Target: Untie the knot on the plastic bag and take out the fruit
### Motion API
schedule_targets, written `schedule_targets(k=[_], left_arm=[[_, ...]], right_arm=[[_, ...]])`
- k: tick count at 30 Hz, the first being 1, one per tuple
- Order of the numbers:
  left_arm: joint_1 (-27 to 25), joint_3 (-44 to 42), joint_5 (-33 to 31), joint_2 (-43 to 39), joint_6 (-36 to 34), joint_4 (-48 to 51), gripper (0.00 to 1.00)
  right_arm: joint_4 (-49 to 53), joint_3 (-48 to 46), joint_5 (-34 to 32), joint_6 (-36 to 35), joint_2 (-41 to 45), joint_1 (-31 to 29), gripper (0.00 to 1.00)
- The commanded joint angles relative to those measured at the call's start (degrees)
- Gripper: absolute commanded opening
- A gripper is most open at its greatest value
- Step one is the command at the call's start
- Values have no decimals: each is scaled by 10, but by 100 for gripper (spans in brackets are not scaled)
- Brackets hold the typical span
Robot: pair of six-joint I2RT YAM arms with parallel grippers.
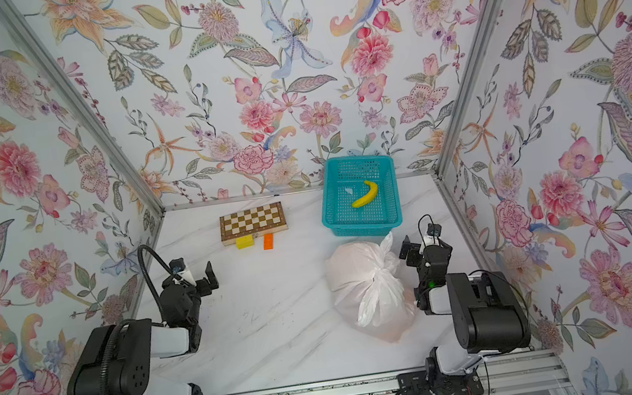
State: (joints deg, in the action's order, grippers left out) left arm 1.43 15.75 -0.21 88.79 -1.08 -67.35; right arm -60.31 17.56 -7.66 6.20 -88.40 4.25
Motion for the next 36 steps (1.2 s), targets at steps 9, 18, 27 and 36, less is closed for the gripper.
schedule_targets(k=[9, 18, 27, 36], left_arm=[[-4, 3, 3, 3, -1, -13, 99], [-3, 0, 9, 4, -1, -19, 99], [-3, -3, 29, 0, -9, -22, 99], [-13, -1, -31, -154, 3, 114, 99]], right_arm=[[-11, 0, 8, -4, -1, -1, 99], [-16, -3, 23, 0, 0, 7, 99], [-20, -17, 44, -5, 26, 8, 99], [262, 32, -15, 71, 245, 8, 99]])
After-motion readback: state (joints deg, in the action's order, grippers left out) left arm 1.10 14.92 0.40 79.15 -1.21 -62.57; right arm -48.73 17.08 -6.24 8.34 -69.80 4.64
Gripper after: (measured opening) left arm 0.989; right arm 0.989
